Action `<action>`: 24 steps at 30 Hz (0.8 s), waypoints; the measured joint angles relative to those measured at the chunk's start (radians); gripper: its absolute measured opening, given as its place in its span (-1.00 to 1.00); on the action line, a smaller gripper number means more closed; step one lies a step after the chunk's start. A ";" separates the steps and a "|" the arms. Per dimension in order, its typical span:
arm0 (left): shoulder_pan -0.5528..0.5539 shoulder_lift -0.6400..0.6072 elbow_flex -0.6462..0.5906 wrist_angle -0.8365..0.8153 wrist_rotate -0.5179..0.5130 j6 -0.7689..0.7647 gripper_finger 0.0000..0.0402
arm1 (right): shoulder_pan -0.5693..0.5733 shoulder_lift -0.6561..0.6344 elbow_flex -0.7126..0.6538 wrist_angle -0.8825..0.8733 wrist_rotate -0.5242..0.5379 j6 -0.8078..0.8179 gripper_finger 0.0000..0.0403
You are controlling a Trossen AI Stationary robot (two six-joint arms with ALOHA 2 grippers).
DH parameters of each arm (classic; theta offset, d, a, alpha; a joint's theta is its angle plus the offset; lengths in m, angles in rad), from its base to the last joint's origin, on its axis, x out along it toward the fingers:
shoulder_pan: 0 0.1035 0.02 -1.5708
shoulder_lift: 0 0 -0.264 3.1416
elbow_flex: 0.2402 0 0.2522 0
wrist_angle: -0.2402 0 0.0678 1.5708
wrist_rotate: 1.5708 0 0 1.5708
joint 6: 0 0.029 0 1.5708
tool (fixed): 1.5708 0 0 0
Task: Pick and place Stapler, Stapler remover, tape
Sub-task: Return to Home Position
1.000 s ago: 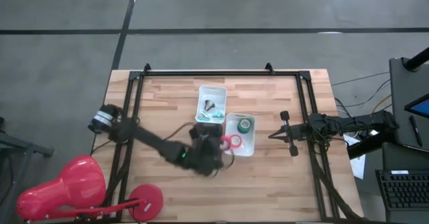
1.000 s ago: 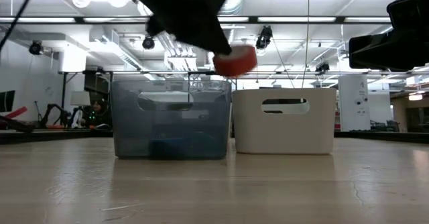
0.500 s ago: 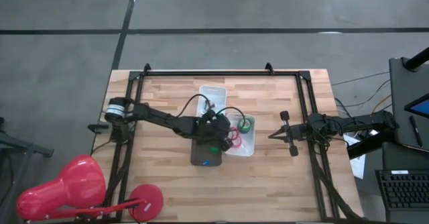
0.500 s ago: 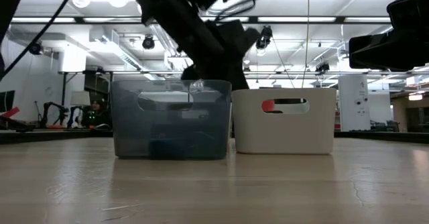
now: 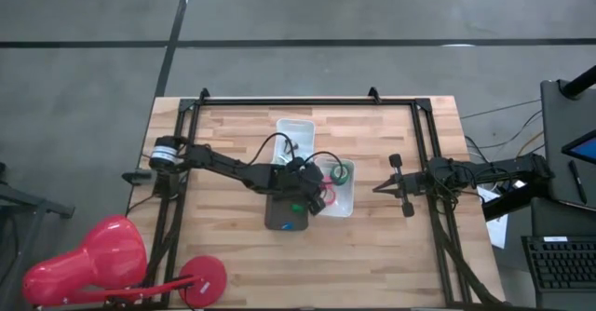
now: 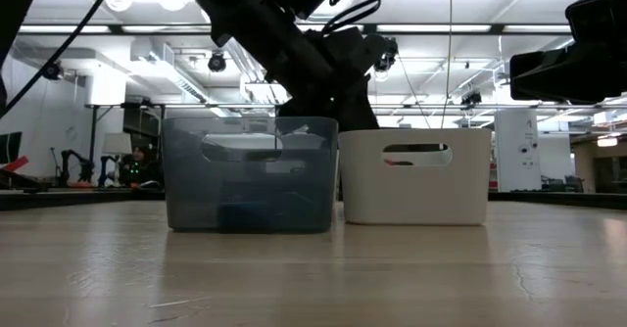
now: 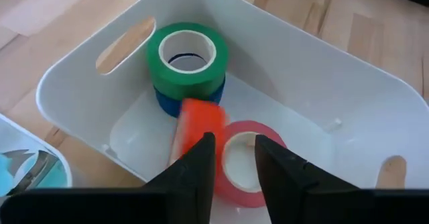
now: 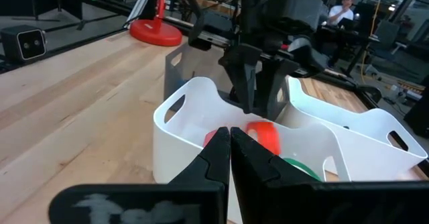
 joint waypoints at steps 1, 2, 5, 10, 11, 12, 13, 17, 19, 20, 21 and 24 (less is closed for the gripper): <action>0.000 0.000 0.000 0.003 -0.004 0.002 -0.46 | 0.000 0.000 0.000 0.000 0.000 -0.001 -0.96; 0.000 -0.001 0.000 0.008 -0.005 0.004 -0.44 | 0.000 0.000 0.000 0.000 0.000 0.000 -0.96; -0.007 -0.013 0.000 0.027 -0.007 0.020 -0.43 | 0.000 0.000 0.000 0.000 0.000 -0.001 -0.96; -0.054 -0.062 0.000 0.029 -0.017 0.107 -0.57 | 0.000 0.000 0.000 0.000 0.000 -0.001 -0.96; -0.067 -0.069 0.000 0.034 -0.027 0.121 -0.63 | 0.000 0.000 0.000 0.000 0.000 -0.001 -0.96; -0.082 -0.078 0.000 0.034 -0.040 0.140 -0.70 | 0.000 0.000 0.000 0.000 0.000 0.001 -0.96; -0.098 -0.081 0.000 0.037 -0.058 0.160 -0.78 | 0.000 0.000 0.000 0.000 0.000 0.001 -0.96; -0.163 -0.089 -0.005 0.062 -0.080 0.223 -0.96 | 0.000 0.000 0.000 0.000 0.000 0.001 -0.96; -0.192 -0.097 -0.019 0.075 -0.061 0.265 -0.95 | 0.000 0.000 0.000 0.000 -0.001 -0.001 -0.96; -0.205 -0.103 -0.029 0.081 -0.061 0.278 -0.95 | 0.000 0.000 0.000 0.000 -0.001 0.000 -0.96; -0.215 -0.110 -0.041 0.095 -0.061 0.285 -0.96 | 0.000 0.000 0.000 0.000 0.000 0.001 -0.96; -0.233 -0.158 -0.100 0.143 -0.062 0.296 -0.98 | 0.000 0.000 0.000 0.000 0.000 -0.001 -0.96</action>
